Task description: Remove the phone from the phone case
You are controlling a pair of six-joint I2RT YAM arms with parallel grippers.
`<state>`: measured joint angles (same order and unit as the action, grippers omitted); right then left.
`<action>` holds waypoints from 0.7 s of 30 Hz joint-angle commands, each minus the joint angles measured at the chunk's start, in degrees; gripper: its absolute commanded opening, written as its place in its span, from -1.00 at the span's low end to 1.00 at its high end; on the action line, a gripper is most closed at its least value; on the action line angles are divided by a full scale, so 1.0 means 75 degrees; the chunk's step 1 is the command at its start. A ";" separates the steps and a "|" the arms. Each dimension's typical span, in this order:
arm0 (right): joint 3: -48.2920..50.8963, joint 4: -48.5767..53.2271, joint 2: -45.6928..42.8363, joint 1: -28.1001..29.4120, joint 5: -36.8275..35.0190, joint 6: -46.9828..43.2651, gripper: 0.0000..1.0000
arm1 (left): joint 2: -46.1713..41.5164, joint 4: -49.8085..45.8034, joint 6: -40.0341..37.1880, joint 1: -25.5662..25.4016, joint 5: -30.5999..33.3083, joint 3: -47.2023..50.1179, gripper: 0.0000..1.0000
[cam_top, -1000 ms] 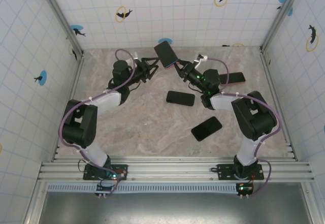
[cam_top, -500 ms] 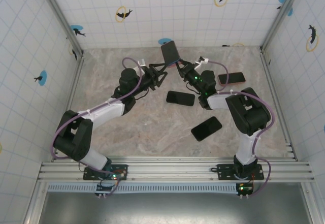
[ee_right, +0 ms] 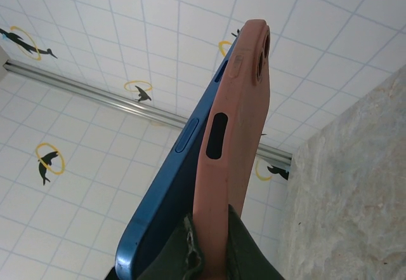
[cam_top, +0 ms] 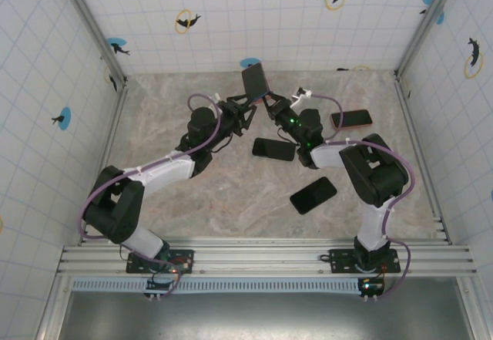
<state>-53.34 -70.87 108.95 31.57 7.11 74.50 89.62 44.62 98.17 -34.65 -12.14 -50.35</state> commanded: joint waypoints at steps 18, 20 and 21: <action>-0.0094 -0.0748 -0.0487 0.0126 -0.0181 -0.0204 -0.97 | 0.0858 0.1122 0.1009 -0.0083 0.0397 -0.0467 -0.18; -0.0059 -0.0735 -0.0528 0.0123 -0.0159 -0.0196 -0.97 | 0.0956 0.1193 0.1087 -0.0080 0.0378 -0.0487 -0.19; -0.0059 -0.0731 -0.0545 0.0126 -0.0135 -0.0197 -0.97 | 0.0995 0.1239 0.1122 -0.0081 0.0388 -0.0498 -0.20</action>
<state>-53.34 -70.78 108.88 31.94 6.31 73.71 95.83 50.39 104.88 -35.11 -9.89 -52.18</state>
